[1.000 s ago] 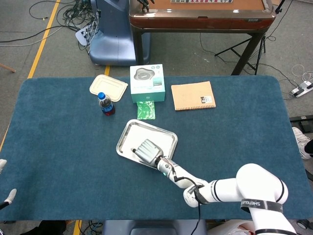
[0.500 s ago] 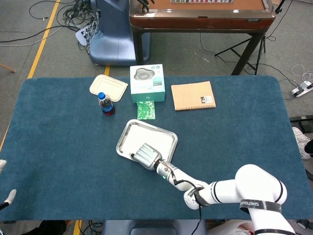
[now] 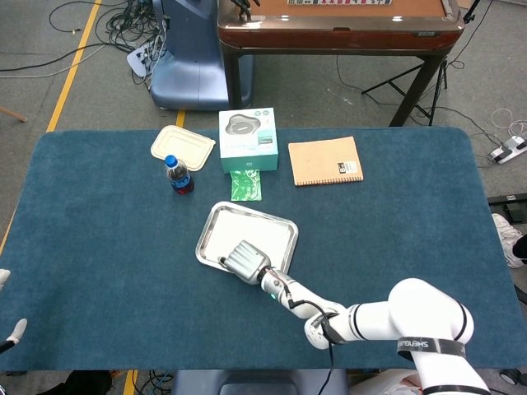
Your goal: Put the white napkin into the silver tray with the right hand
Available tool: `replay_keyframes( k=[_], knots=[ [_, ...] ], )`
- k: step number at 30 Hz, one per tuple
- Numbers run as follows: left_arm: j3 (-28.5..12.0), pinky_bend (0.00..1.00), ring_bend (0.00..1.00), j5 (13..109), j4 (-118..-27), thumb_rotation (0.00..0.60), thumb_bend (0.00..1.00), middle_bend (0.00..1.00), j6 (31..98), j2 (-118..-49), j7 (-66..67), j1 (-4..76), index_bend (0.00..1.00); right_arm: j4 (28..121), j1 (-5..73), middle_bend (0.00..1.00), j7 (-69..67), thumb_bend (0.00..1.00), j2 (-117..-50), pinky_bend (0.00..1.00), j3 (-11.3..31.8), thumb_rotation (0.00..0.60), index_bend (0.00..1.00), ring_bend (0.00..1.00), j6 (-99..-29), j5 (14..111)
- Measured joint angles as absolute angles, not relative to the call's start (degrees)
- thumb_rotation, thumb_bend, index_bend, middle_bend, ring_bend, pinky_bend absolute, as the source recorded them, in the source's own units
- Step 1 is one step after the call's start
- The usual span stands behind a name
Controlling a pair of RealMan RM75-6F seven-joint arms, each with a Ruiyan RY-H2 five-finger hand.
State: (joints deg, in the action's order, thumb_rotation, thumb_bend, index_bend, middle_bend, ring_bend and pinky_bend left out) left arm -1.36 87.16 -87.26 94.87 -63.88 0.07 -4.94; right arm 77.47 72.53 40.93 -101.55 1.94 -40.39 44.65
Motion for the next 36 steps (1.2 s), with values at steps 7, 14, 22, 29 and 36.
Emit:
replay_keyframes(
  k=[7,14,22,29,36],
  knots=[
    [-1.41,0.09,0.12,87.04,-86.99,0.6,0.24,0.12,94.87,-63.91,-0.23,-5.04,0.1,76.07,72.93,0.98,41.05,1.0,-102.36,1.0,2.31,0.6,0.2,0.94,-40.31,44.01],
    [-1.47,0.09,0.12,86.8,-86.72,0.6,0.24,0.12,94.9,-63.91,-0.6,-5.19,0.1,74.55,73.43,0.98,41.04,1.0,-103.2,1.0,2.81,0.6,0.2,0.94,-39.94,43.56],
    [-1.53,0.09,0.12,86.81,-86.5,0.6,0.24,0.12,95.06,-63.95,-0.86,-5.31,0.1,74.4,73.54,0.98,40.67,1.0,-103.44,1.0,3.23,0.6,0.2,0.94,-40.24,44.24],
    [-1.46,0.09,0.12,87.23,-86.75,0.6,0.24,0.12,95.26,-63.84,-0.81,-5.35,0.1,78.26,72.48,0.98,40.42,1.0,-100.54,1.0,3.26,0.6,0.2,0.94,-42.43,45.45],
    [-1.34,0.09,0.12,87.45,-86.81,0.6,0.24,0.12,95.15,-64.07,-0.68,-5.29,0.1,84.49,70.3,0.98,42.01,1.0,-95.85,1.0,0.55,0.6,0.2,0.94,-45.24,46.25]
  ],
)
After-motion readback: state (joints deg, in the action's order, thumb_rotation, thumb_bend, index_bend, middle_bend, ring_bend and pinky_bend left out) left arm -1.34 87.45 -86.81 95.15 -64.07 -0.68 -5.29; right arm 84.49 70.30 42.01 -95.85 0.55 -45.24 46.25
